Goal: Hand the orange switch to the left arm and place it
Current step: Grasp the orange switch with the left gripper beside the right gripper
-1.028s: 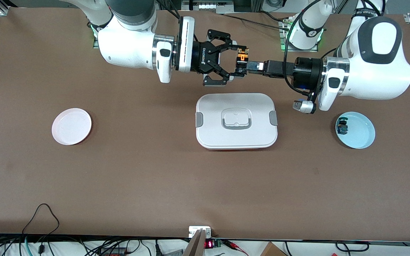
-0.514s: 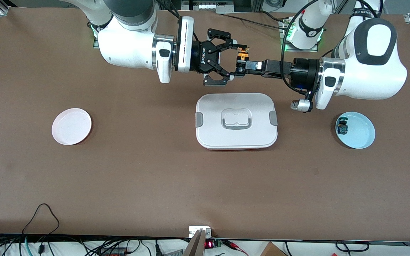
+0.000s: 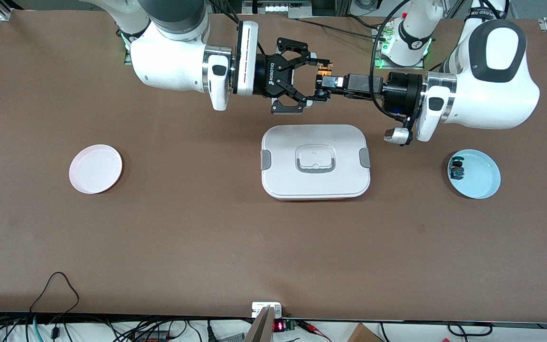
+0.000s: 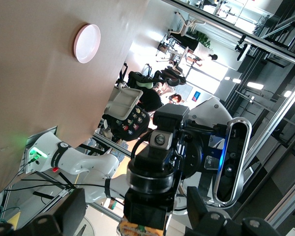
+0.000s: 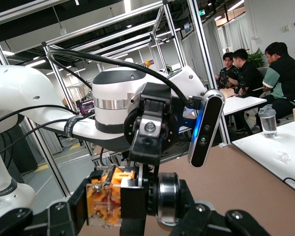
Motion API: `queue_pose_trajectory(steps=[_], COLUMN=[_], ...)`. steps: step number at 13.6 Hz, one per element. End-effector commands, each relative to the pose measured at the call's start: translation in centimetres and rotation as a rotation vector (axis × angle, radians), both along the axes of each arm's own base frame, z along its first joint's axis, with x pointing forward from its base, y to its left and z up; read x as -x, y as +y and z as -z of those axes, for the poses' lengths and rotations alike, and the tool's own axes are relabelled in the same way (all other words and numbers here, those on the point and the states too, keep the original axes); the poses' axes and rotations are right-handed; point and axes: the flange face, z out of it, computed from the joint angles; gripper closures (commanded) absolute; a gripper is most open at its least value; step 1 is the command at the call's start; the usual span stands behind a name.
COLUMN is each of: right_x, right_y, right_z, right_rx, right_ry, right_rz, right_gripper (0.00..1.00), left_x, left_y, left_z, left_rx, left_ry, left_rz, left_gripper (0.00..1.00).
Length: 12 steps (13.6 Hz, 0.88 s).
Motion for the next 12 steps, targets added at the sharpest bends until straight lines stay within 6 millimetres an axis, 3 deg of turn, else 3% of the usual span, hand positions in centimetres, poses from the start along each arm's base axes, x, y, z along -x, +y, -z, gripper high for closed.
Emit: queue_pose_trajectory(steps=[1,8,9,11,12], right_x=[-0.22,-0.26,-0.22,-0.36,-0.35], right_y=[-0.03,-0.12,-0.13,-0.28,-0.28], right_z=[-0.87,-0.96,-1.07,-1.06,-0.98], right_rx=[-0.025,-0.024,-0.025,-0.024,-0.023], right_ry=[-0.019,-0.045,-0.047,-0.048,-0.047], right_rz=[-0.002,-0.003,-0.003,0.0,0.0], right_gripper=[1.0,1.0,1.0,1.0,1.0], left_x=[0.81,1.13,1.13,1.15,1.1], left_y=[-0.12,0.03,0.03,-0.04,-0.03], left_z=[-0.69,-1.55,-1.56,-1.55,-1.47], left_rx=[0.002,0.0,0.0,0.0,-0.001], left_ry=[0.015,0.017,0.019,0.018,0.02], left_rz=[-0.018,-0.019,-0.019,-0.019,-0.02], left_gripper=[0.12,0.18,0.27,0.29,0.34])
